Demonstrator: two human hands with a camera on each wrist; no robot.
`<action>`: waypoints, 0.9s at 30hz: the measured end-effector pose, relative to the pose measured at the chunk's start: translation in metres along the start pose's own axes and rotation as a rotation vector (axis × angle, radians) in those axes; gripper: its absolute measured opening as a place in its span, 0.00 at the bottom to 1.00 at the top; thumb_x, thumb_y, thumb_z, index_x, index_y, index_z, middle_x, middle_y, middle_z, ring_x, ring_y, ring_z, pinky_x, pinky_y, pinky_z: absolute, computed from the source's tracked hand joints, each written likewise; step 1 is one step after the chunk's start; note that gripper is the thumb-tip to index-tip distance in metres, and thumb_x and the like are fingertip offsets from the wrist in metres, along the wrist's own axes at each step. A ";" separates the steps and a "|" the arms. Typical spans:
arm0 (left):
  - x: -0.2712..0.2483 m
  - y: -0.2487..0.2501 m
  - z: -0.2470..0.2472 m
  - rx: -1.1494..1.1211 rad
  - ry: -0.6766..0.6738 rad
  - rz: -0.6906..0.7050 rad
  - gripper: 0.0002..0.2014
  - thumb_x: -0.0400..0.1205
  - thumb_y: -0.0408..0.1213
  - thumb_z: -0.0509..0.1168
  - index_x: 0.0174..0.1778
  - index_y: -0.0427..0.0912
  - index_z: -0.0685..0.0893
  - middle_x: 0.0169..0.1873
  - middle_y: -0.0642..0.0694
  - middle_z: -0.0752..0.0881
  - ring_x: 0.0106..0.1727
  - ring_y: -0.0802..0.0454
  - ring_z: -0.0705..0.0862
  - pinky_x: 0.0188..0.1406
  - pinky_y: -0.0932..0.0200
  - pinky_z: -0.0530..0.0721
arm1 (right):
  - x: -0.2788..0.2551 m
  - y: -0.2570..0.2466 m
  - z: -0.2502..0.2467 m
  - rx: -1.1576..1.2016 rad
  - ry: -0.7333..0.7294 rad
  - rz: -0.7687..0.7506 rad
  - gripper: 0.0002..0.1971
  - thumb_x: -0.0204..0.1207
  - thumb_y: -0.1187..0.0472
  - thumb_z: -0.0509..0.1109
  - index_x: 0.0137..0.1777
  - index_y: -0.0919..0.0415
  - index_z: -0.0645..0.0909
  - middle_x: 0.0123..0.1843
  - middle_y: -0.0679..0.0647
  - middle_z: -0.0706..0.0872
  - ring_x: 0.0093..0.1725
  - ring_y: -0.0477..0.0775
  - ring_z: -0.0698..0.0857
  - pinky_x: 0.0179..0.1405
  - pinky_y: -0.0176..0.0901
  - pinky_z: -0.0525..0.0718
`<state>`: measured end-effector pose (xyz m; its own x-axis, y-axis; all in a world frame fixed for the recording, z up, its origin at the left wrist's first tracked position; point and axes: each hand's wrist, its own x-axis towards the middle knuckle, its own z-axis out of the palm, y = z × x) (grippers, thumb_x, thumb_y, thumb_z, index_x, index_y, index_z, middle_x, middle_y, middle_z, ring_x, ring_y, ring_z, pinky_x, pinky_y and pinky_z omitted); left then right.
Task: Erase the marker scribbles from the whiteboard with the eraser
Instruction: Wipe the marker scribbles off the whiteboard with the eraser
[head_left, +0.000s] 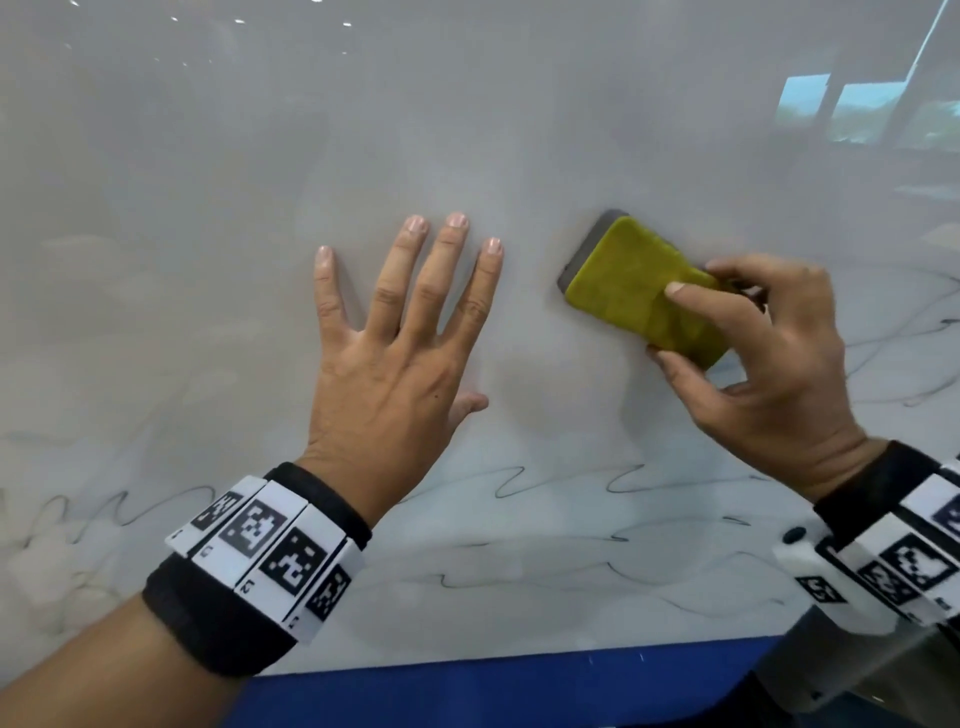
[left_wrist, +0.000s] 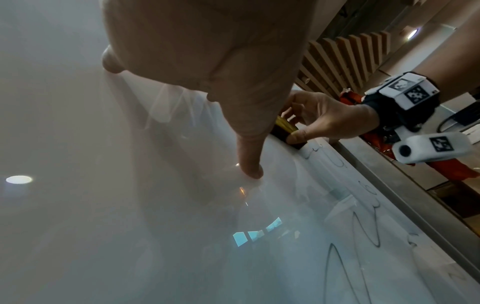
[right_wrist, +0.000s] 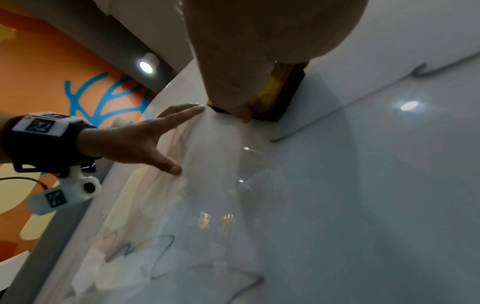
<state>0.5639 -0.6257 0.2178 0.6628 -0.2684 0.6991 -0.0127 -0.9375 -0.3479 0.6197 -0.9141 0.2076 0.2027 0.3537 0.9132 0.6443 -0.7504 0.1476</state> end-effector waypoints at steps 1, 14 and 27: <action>0.000 0.000 0.000 0.001 0.001 0.001 0.60 0.66 0.63 0.75 0.87 0.47 0.48 0.85 0.41 0.47 0.86 0.41 0.48 0.75 0.18 0.53 | -0.003 -0.003 0.002 0.007 0.010 0.006 0.21 0.74 0.62 0.79 0.66 0.60 0.81 0.63 0.67 0.78 0.57 0.71 0.77 0.55 0.60 0.81; -0.002 0.000 0.003 -0.001 0.005 -0.003 0.59 0.68 0.63 0.74 0.87 0.47 0.47 0.85 0.42 0.46 0.86 0.40 0.47 0.75 0.19 0.53 | 0.010 0.000 0.003 -0.001 0.078 0.007 0.19 0.74 0.62 0.79 0.63 0.64 0.84 0.59 0.74 0.81 0.54 0.75 0.79 0.55 0.55 0.77; -0.007 -0.001 0.007 0.005 0.028 -0.005 0.56 0.71 0.64 0.72 0.87 0.48 0.47 0.85 0.43 0.47 0.86 0.40 0.49 0.76 0.20 0.54 | 0.001 0.004 0.008 0.018 0.065 -0.093 0.18 0.75 0.61 0.77 0.64 0.61 0.84 0.62 0.64 0.76 0.56 0.70 0.78 0.51 0.61 0.81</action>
<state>0.5646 -0.6210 0.2091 0.6417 -0.2697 0.7180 -0.0055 -0.9377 -0.3474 0.6285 -0.9127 0.2059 0.0939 0.3838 0.9186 0.6716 -0.7055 0.2261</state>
